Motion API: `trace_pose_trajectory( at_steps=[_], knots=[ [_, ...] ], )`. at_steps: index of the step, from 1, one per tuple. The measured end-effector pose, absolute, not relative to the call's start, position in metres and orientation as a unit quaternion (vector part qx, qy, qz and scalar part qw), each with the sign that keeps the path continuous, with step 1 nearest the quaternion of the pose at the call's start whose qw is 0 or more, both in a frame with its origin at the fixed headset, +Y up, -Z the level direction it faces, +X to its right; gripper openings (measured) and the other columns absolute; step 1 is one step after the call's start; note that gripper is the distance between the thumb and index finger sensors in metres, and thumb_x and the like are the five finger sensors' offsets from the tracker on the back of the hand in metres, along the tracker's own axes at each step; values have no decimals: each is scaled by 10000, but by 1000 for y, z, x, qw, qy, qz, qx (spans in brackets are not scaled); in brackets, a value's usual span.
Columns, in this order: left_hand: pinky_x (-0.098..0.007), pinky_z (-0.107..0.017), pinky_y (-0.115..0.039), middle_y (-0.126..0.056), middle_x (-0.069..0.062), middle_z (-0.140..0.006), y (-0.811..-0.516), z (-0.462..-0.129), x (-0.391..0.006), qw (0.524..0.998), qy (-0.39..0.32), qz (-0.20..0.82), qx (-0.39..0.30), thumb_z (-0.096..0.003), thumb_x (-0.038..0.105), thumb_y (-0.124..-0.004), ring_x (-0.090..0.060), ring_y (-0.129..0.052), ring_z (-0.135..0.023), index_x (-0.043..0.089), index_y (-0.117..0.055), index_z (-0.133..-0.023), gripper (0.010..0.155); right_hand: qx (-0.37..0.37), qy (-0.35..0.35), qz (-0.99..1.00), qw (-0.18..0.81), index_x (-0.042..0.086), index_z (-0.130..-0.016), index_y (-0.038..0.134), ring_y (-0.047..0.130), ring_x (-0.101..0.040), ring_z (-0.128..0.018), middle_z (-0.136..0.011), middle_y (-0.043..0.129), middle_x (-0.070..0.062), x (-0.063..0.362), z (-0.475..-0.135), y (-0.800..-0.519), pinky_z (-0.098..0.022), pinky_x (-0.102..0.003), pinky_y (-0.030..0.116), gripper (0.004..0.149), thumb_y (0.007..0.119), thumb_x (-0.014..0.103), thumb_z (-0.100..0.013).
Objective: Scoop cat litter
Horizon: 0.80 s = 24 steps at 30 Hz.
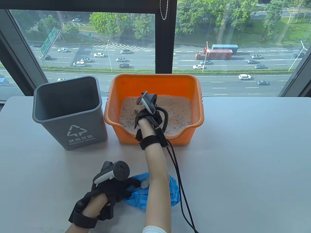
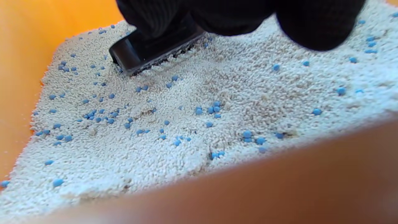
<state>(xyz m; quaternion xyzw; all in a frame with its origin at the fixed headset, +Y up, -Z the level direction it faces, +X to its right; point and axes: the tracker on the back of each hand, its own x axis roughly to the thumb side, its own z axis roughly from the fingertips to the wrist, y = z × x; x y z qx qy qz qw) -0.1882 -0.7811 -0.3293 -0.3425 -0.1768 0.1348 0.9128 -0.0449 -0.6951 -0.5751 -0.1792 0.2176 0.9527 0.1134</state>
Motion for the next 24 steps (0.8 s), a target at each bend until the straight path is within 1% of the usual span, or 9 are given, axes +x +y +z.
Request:
trace_pose_trajectory(
  at_steps=[7,16,18,20,24],
  knots=[
    [-243,-346,-810,-754,113,-702,-781,-329,-188,913,-177,132,-342,-495,404,-810,-103,-912,-433,550,-474,-968,598,-185,242,933,190,20,-918,464,790,-43,-388,-750,633,-220,-31,-576,-705,-348,-347,777,591,684,354,-483],
    [-245,-347,-810,-755,112,-702,-781,-330,-188,913,-176,131,-343,-496,402,-810,-106,-913,-434,550,-473,-968,598,-180,291,917,204,118,-954,339,761,23,-499,-847,546,-122,-29,-577,-715,-497,-318,761,599,612,423,-518],
    [-248,-347,-809,-755,111,-702,-781,-330,-188,913,-176,130,-344,-497,401,-810,-107,-914,-435,550,-472,-969,600,-178,279,920,210,143,-956,335,762,27,-513,-860,540,-100,-28,-576,-712,-534,-334,748,595,609,429,-513],
    [-247,-347,-810,-755,110,-702,-781,-330,-188,913,-175,130,-344,-496,401,-811,-108,-914,-435,549,-473,-968,599,-168,269,922,223,148,-955,332,762,29,-517,-862,538,-93,-28,-574,-709,-544,-340,744,593,605,431,-511],
    [-247,-348,-810,-755,111,-704,-781,-329,-188,914,-176,127,-343,-497,401,-809,-108,-914,-436,550,-471,-969,599,-155,221,929,252,130,-946,363,773,21,-485,-839,566,-109,-24,-565,-701,-506,-345,758,589,610,422,-497]
  ],
)
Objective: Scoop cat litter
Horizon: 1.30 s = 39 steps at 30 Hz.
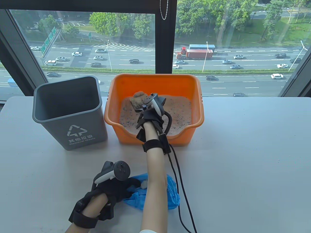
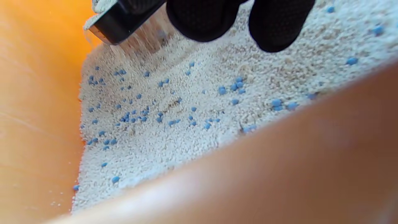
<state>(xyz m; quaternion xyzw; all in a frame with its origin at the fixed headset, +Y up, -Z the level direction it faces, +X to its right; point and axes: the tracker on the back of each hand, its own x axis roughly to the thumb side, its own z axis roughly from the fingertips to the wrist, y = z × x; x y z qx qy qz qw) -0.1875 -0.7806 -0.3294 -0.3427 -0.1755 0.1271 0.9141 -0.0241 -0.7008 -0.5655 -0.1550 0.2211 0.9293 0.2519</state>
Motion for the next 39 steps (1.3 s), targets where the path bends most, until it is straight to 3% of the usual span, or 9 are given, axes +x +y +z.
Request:
trace_pose_trajectory(
  at_steps=[13,18,21,24,27,30,33,36,39],
  knots=[
    [-248,-350,-809,-753,114,-708,-781,-328,-187,917,-174,120,-339,-497,404,-805,-108,-914,-440,553,-466,-969,601,-178,70,916,352,24,-884,527,811,-67,-335,-716,672,-223,3,-537,-685,-320,-401,768,581,702,344,-432],
    [-247,-349,-810,-753,115,-707,-781,-328,-187,916,-174,121,-340,-497,404,-805,-107,-914,-439,554,-467,-968,599,-193,31,931,308,23,-877,549,814,-53,-312,-703,692,-219,12,-530,-682,-281,-367,775,579,706,354,-429],
    [-247,-350,-810,-753,115,-708,-781,-328,-187,916,-174,121,-340,-498,404,-805,-108,-914,-440,553,-466,-969,599,-147,91,936,307,33,-878,557,816,-37,-303,-700,701,-208,13,-532,-684,-263,-340,779,576,704,369,-434],
    [-247,-349,-810,-753,115,-707,-781,-328,-187,916,-173,122,-340,-497,403,-806,-108,-914,-438,554,-467,-968,599,-173,14,936,305,22,-871,579,818,-55,-286,-689,712,-222,13,-526,-683,-245,-350,771,575,720,355,-424],
    [-247,-349,-810,-753,114,-707,-781,-328,-187,916,-174,122,-340,-497,403,-806,-108,-914,-438,553,-466,-969,600,-132,83,946,283,33,-880,569,814,-34,-293,-701,708,-210,11,-527,-683,-253,-328,776,575,704,373,-437],
    [-247,-349,-810,-753,114,-706,-781,-328,-187,916,-174,122,-341,-497,403,-806,-108,-914,-438,553,-466,-968,600,-154,0,951,267,23,-871,591,817,-55,-278,-689,719,-224,10,-523,-679,-240,-347,770,572,721,356,-424],
    [-248,-349,-809,-753,113,-707,-781,-328,-187,916,-174,122,-341,-498,402,-807,-110,-914,-438,553,-467,-968,600,-119,64,953,272,37,-878,586,816,-35,-286,-698,717,-209,10,-525,-678,-248,-326,776,572,710,374,-433],
    [-248,-349,-809,-753,113,-706,-781,-328,-187,915,-174,123,-341,-497,402,-807,-109,-914,-438,553,-467,-968,600,-148,-12,951,271,25,-868,611,822,-55,-269,-682,732,-223,12,-520,-672,-233,-341,774,569,727,357,-421],
    [-248,-348,-810,-754,113,-706,-781,-328,-187,916,-174,122,-341,-497,403,-807,-110,-915,-438,552,-468,-968,599,-130,16,950,284,29,-868,621,824,-47,-268,-681,737,-222,15,-515,-666,-231,-331,777,567,726,365,-424]
  ],
)
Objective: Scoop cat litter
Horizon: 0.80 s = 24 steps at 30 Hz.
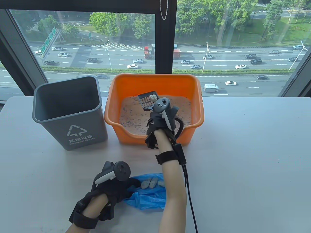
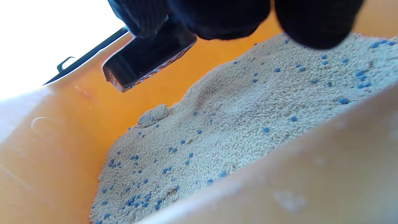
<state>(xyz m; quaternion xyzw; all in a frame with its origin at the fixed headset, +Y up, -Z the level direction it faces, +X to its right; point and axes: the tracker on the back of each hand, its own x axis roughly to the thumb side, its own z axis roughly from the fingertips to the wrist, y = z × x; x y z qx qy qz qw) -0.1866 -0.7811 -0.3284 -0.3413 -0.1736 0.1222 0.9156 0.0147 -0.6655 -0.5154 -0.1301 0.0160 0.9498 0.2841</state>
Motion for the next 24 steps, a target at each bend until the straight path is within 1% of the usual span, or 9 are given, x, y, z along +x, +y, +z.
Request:
trace_pose_trajectory(
  at_steps=[1,3,6,9,13,14,16,19,24],
  knots=[
    [-248,-349,-810,-753,112,-705,-781,-329,-187,916,-174,122,-342,-497,402,-807,-110,-915,-437,553,-468,-968,600,-126,-2,951,282,26,-866,625,824,-53,-265,-679,738,-226,15,-512,-662,-228,-335,775,566,729,360,-422],
    [-247,-348,-810,-754,113,-705,-781,-329,-187,915,-174,123,-342,-497,403,-807,-110,-915,-437,554,-468,-967,599,-114,-11,955,274,24,-865,624,824,-52,-264,-678,738,-226,17,-507,-655,-225,-335,776,567,729,360,-421],
    [-248,-348,-810,-753,113,-705,-781,-329,-187,915,-174,123,-342,-497,403,-807,-110,-914,-437,553,-467,-968,600,-84,-3,957,277,23,-867,623,824,-52,-265,-679,737,-229,21,-491,-641,-225,-334,775,567,728,361,-424],
    [-247,-348,-810,-753,113,-704,-781,-329,-187,915,-175,123,-342,-498,403,-807,-109,-914,-437,554,-466,-968,600,-50,13,957,285,13,-867,631,827,-57,-262,-677,741,-238,30,-464,-626,-222,-337,775,567,734,357,-428],
    [-246,-348,-810,-753,114,-703,-781,-329,-187,915,-175,124,-343,-497,404,-807,-108,-914,-436,554,-468,-967,598,-4,19,963,270,8,-867,650,835,-63,-257,-674,754,-245,46,-416,-606,-219,-341,778,564,736,358,-432],
    [-246,-348,-810,-753,114,-703,-781,-329,-187,915,-175,124,-343,-497,404,-807,-107,-914,-435,555,-468,-967,598,11,22,965,261,5,-867,653,837,-65,-256,-674,756,-248,54,-395,-601,-219,-343,779,565,737,358,-434],
    [-245,-348,-810,-753,116,-703,-781,-329,-187,914,-175,125,-343,-497,405,-806,-107,-913,-436,554,-469,-967,598,25,30,968,248,2,-868,658,839,-69,-259,-675,757,-254,66,-366,-596,-221,-346,779,564,739,356,-436],
    [-246,-347,-809,-753,115,-701,-781,-329,-187,914,-174,128,-344,-497,404,-808,-109,-912,-434,554,-469,-967,599,43,52,969,239,-5,-870,663,841,-75,-263,-677,757,-263,86,-319,-594,-225,-351,779,563,743,351,-441],
    [-241,-343,-809,-751,120,-693,-782,-330,-189,911,-174,138,-346,-496,407,-808,-104,-909,-425,556,-472,-965,596,78,100,959,252,-19,-871,676,845,-86,-265,-676,760,-280,111,-263,-598,-225,-359,777,564,754,341,-444]
  ],
)
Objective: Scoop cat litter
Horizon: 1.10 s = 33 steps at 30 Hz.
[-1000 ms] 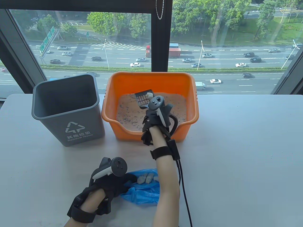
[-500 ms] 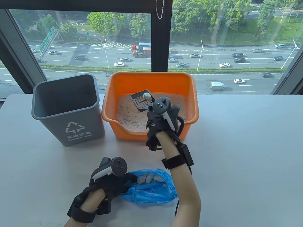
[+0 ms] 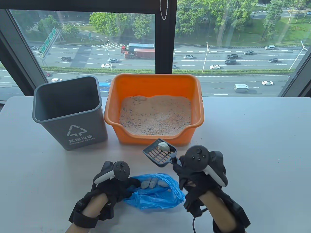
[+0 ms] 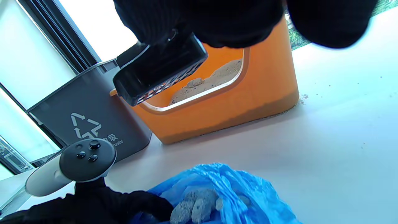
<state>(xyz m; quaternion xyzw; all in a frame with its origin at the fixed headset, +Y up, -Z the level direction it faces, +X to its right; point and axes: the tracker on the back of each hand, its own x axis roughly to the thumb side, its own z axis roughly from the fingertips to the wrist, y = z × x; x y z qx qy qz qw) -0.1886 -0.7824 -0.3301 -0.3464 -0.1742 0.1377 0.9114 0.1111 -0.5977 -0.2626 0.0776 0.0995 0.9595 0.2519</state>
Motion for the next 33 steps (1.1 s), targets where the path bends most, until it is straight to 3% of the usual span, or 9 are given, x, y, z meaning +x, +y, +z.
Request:
trace_pose_trajectory(
  at_steps=[6,10,20,24,33],
  knots=[
    [-238,-340,-808,-750,123,-688,-783,-331,-190,909,-174,145,-349,-496,407,-810,-102,-906,-420,558,-476,-963,593,111,131,962,214,-24,-868,686,846,-96,-263,-676,762,-289,116,-227,-604,-225,-367,776,560,762,331,-442],
    [-237,-339,-807,-750,124,-686,-783,-331,-191,908,-173,148,-351,-495,409,-810,-100,-906,-417,560,-478,-962,592,125,152,962,187,-34,-870,685,846,-108,-266,-677,757,-299,108,-223,-614,-228,-377,772,563,763,322,-441],
    [-238,-338,-807,-749,125,-686,-782,-332,-191,909,-173,146,-350,-496,409,-810,-100,-906,-417,561,-476,-962,593,152,226,962,38,-34,-864,710,854,-123,-261,-679,764,-309,60,-254,-654,-227,-387,771,561,796,306,-426],
    [-238,-339,-807,-749,125,-686,-782,-331,-191,910,-173,142,-348,-495,410,-808,-99,-906,-419,559,-473,-964,594,161,214,963,38,-42,-851,760,880,-120,-196,-657,822,-321,43,-271,-648,-171,-380,787,573,825,323,-414],
    [-238,-341,-808,-749,125,-689,-782,-330,-189,913,-173,135,-345,-496,412,-803,-98,-908,-419,561,-469,-963,593,165,242,955,41,-5,-864,775,888,-136,-201,-689,828,-326,38,-290,-627,-181,-386,786,560,824,328,-416]
  ],
)
